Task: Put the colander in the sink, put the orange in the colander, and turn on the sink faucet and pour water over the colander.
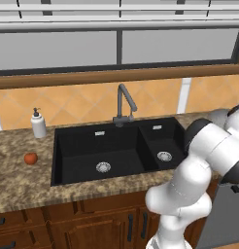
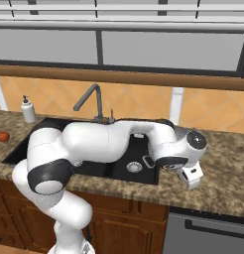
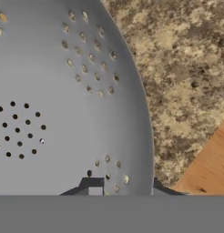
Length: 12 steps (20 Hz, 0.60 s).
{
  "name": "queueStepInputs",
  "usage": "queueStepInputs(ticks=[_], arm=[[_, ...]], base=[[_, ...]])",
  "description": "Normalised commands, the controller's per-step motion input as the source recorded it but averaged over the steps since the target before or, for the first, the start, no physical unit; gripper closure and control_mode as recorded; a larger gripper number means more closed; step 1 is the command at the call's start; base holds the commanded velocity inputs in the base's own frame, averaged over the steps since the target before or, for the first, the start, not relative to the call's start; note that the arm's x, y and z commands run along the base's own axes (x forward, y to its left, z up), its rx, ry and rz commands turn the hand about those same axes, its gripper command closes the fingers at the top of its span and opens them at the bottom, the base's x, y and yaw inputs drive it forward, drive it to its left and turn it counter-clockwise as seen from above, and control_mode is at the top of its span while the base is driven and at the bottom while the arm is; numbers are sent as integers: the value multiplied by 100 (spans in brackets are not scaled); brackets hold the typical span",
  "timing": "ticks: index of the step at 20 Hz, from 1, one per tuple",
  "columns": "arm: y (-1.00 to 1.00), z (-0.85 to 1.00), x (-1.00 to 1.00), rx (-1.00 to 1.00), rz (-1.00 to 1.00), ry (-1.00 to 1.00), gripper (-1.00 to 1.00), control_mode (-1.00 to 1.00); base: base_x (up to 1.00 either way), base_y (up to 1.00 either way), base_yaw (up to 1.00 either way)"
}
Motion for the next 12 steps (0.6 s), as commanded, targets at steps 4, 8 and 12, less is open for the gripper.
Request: queueStepInputs(ticks=[4, 8, 12], arm=[[60, 47, -13, -14, 32, 19, 100, -100], [78, 33, -14, -12, 24, 7, 100, -100], [92, 8, -23, -16, 12, 0, 100, -100]], base=[[0, 0, 0], [0, 0, 0], [0, 0, 0]])
